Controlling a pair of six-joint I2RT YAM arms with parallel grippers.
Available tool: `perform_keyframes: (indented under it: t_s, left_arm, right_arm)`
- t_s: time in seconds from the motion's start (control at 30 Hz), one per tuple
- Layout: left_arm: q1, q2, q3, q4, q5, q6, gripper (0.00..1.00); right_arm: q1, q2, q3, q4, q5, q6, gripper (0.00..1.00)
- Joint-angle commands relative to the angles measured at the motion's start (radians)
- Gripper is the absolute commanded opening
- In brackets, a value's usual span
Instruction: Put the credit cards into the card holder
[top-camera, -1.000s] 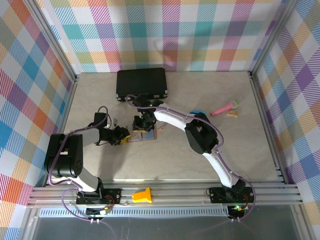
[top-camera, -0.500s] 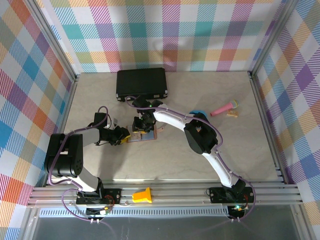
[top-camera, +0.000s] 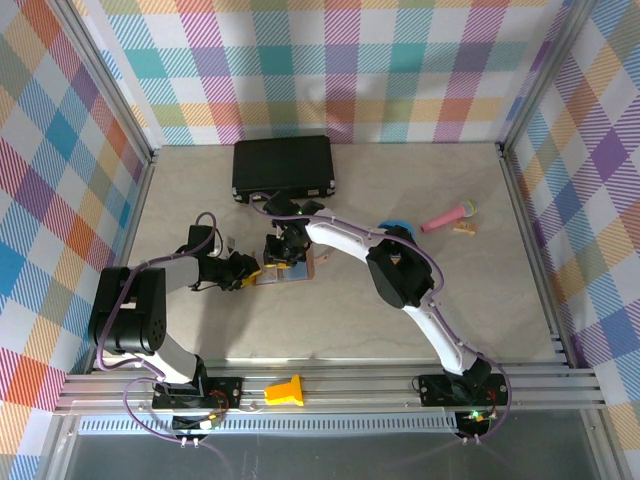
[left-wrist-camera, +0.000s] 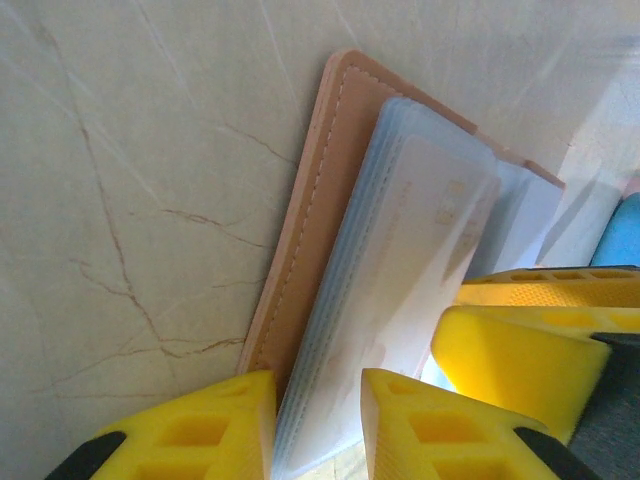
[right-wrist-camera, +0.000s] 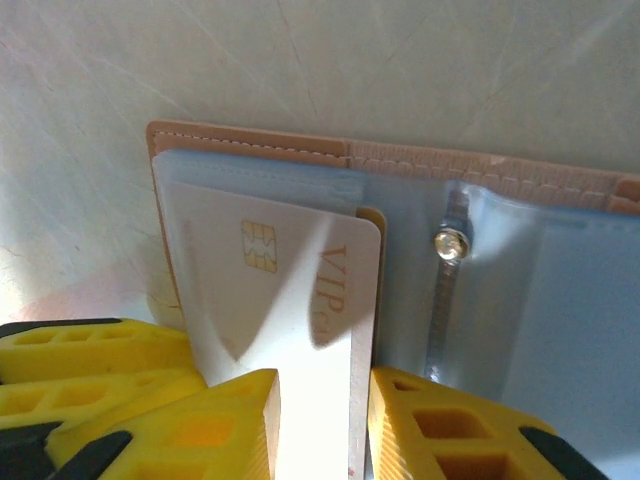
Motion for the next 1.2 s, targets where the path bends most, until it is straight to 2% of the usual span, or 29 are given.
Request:
perform_keyframes:
  t_s: [0.0,0.53,0.7,0.93,1.17]
  left_arm:
    - [-0.011,0.017,-0.016,0.0,0.012,0.008,0.29]
    - [-0.011,0.02,-0.014,-0.002,0.012,0.008,0.29]
    - [-0.013,0.018,-0.013,-0.007,0.007,0.01,0.29]
    - [-0.012,0.032,0.005,-0.039,-0.006,0.028,0.29]
    - [-0.011,0.022,0.023,-0.066,-0.023,0.037,0.29]
  right_arm:
    - [0.011,0.017,0.019,0.046,-0.068,0.018,0.28]
    - [0.012,0.0,-0.012,0.109,-0.087,0.035,0.27]
    - [0.001,-0.027,-0.011,0.058,-0.039,0.008,0.32]
    - [-0.071,-0.196,-0.156,0.046,0.034,-0.055,0.4]
    - [-0.198,-0.383,-0.355,0.057,0.045,-0.159,0.41]
